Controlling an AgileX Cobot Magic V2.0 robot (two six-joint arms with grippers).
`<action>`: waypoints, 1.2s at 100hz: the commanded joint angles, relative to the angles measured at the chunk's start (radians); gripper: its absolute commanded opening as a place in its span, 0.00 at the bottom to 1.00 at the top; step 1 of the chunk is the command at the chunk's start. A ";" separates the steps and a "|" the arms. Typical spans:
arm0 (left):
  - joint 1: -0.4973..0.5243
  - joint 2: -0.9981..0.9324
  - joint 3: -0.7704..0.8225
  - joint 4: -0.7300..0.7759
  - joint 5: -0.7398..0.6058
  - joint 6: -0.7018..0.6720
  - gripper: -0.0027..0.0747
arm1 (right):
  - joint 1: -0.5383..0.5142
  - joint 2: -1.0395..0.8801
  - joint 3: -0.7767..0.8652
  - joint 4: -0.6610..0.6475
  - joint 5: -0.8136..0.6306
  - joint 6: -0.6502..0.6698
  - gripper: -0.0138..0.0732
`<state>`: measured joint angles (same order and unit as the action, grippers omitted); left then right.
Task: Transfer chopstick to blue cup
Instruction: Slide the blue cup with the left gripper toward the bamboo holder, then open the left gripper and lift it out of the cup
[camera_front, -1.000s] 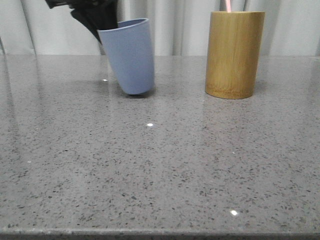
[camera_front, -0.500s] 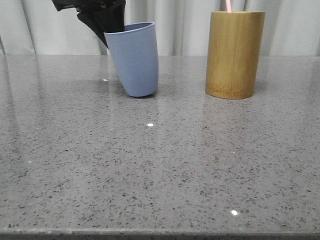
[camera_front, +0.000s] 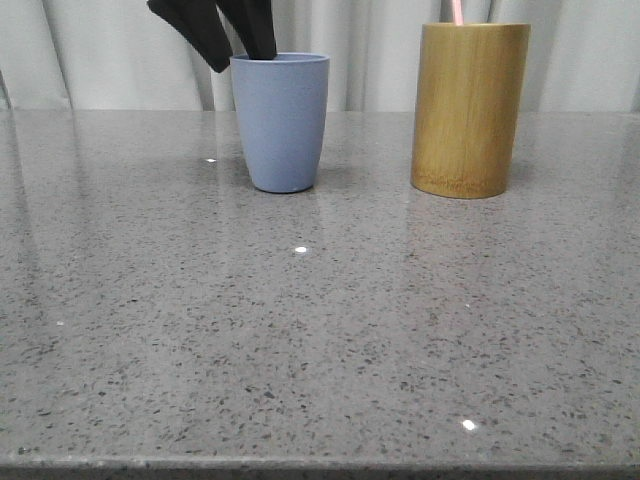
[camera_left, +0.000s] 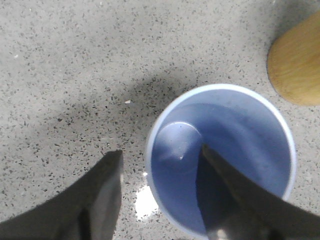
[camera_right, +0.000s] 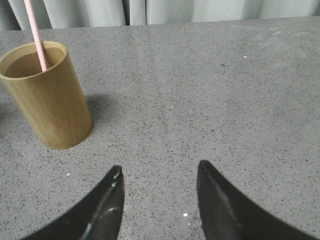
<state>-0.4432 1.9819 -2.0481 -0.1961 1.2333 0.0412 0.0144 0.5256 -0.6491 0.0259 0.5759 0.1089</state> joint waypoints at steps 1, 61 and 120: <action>-0.007 -0.057 -0.048 -0.023 -0.017 -0.003 0.47 | -0.004 0.009 -0.035 0.001 -0.067 -0.008 0.57; 0.097 -0.322 0.082 0.183 -0.001 -0.133 0.33 | -0.004 0.009 -0.035 0.001 -0.040 -0.008 0.57; 0.212 -0.821 0.726 0.189 -0.283 -0.191 0.32 | 0.001 0.034 -0.043 0.001 -0.009 -0.008 0.57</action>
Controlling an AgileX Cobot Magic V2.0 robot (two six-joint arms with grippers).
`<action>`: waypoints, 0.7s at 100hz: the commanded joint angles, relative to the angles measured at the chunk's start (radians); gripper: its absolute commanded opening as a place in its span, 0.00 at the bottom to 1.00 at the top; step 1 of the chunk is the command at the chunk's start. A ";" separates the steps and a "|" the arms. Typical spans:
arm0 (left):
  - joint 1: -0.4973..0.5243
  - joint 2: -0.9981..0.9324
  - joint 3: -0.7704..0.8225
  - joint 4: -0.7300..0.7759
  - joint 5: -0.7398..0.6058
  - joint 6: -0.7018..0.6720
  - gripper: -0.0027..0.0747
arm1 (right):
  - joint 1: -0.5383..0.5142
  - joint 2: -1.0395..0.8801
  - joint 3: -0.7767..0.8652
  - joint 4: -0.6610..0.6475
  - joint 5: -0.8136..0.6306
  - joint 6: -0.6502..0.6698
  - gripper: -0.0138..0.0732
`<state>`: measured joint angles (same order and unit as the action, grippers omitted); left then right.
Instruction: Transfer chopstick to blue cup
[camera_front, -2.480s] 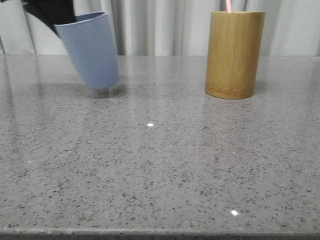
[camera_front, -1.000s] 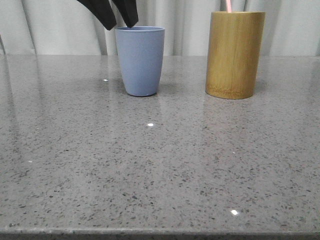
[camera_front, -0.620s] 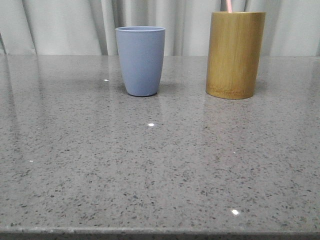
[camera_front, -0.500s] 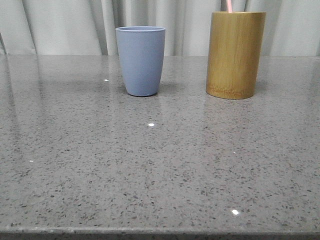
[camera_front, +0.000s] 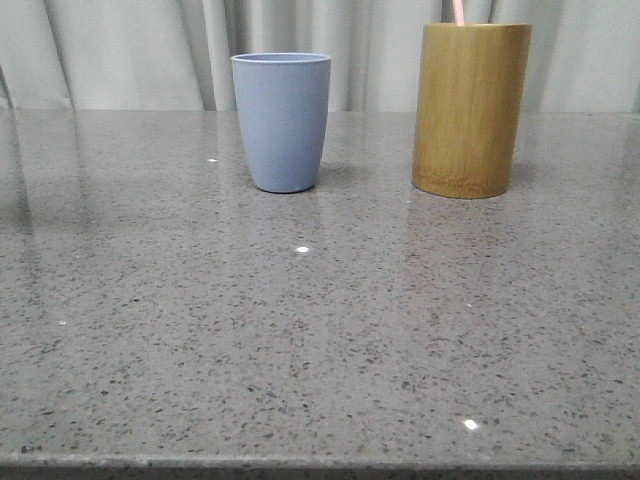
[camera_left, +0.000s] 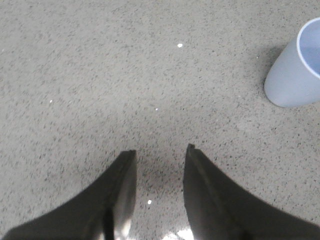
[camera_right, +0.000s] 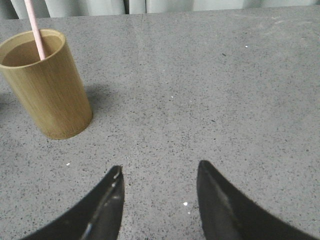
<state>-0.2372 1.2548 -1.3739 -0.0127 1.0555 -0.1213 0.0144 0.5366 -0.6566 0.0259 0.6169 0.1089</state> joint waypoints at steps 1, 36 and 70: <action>0.006 -0.106 0.059 0.006 -0.110 -0.029 0.32 | 0.002 0.025 -0.036 0.001 -0.046 -0.008 0.57; 0.006 -0.378 0.287 0.013 -0.217 -0.053 0.32 | 0.035 0.050 -0.036 0.001 -0.035 -0.008 0.57; 0.006 -0.541 0.385 0.065 -0.231 -0.056 0.32 | 0.056 0.087 -0.066 0.001 -0.023 -0.008 0.57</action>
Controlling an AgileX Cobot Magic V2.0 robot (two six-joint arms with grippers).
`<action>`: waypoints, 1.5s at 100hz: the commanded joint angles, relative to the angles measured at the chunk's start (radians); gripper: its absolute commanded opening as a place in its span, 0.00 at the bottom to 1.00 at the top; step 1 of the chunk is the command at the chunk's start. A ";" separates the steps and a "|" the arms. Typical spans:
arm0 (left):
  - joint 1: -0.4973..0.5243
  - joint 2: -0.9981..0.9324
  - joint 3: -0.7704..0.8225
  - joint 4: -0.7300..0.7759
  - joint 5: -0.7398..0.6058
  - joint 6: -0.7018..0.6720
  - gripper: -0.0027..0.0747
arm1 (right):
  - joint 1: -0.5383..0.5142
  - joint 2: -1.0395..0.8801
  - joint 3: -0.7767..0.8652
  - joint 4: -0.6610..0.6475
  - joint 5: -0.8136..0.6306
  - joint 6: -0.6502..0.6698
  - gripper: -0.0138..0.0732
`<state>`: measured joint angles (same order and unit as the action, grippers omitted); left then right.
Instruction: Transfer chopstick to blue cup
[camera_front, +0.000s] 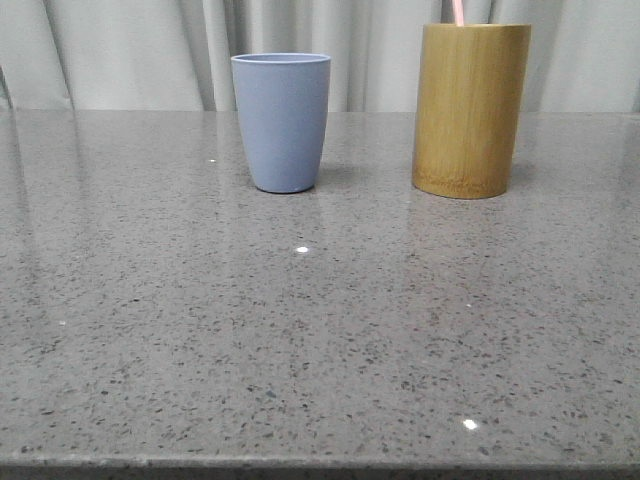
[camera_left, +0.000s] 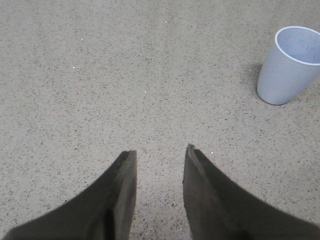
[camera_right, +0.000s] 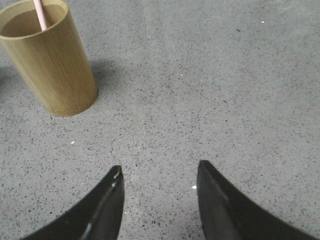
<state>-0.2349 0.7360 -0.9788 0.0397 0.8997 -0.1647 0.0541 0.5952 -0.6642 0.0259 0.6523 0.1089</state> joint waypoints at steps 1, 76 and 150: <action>0.004 -0.026 -0.010 0.013 -0.077 -0.012 0.32 | 0.019 0.034 -0.061 0.001 -0.059 -0.008 0.57; 0.004 -0.046 -0.004 0.013 -0.075 -0.012 0.32 | 0.204 0.629 -0.633 0.026 -0.080 -0.008 0.57; 0.004 -0.046 -0.004 0.013 -0.057 -0.012 0.32 | 0.258 0.931 -0.855 0.026 -0.170 -0.008 0.57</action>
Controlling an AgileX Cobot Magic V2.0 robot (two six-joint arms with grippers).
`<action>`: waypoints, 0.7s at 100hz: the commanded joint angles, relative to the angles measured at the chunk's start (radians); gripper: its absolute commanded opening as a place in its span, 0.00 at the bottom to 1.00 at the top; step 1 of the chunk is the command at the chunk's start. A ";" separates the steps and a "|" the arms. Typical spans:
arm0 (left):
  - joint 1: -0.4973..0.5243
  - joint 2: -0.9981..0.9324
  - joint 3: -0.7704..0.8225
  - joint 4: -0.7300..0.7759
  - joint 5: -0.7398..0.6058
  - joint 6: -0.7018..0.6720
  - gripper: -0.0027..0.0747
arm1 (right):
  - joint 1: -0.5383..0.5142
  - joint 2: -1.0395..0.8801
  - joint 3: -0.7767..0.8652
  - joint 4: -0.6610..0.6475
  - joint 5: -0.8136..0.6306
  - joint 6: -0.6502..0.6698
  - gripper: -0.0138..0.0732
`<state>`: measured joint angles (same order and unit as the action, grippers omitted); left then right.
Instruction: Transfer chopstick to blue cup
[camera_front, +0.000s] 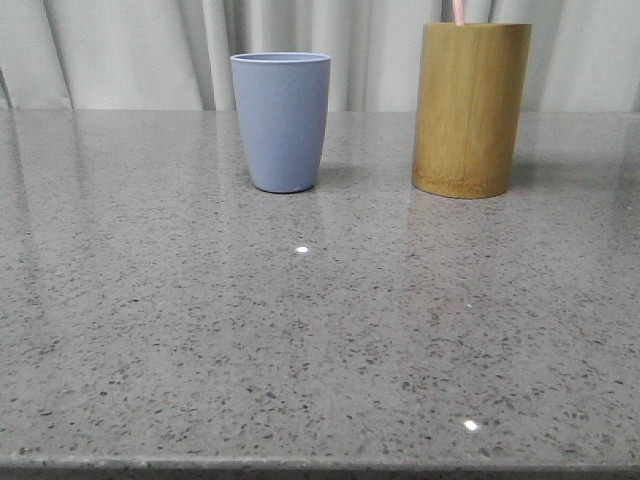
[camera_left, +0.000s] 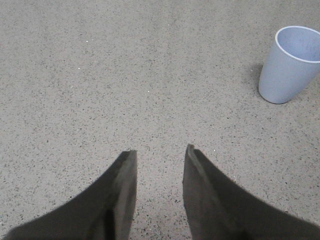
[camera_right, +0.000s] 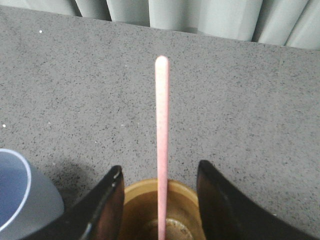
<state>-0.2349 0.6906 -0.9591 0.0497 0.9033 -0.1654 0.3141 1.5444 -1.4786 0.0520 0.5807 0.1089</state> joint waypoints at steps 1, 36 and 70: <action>0.004 -0.001 -0.024 0.003 -0.060 -0.012 0.32 | -0.002 -0.017 -0.041 0.000 -0.103 -0.008 0.57; 0.004 -0.001 -0.024 0.005 -0.066 -0.012 0.32 | -0.002 0.045 -0.042 0.000 -0.207 -0.008 0.57; 0.004 -0.001 -0.024 0.005 -0.072 -0.012 0.32 | -0.003 0.087 -0.042 0.000 -0.239 -0.008 0.48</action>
<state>-0.2349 0.6906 -0.9591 0.0497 0.9033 -0.1654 0.3141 1.6686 -1.4842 0.0520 0.4176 0.1089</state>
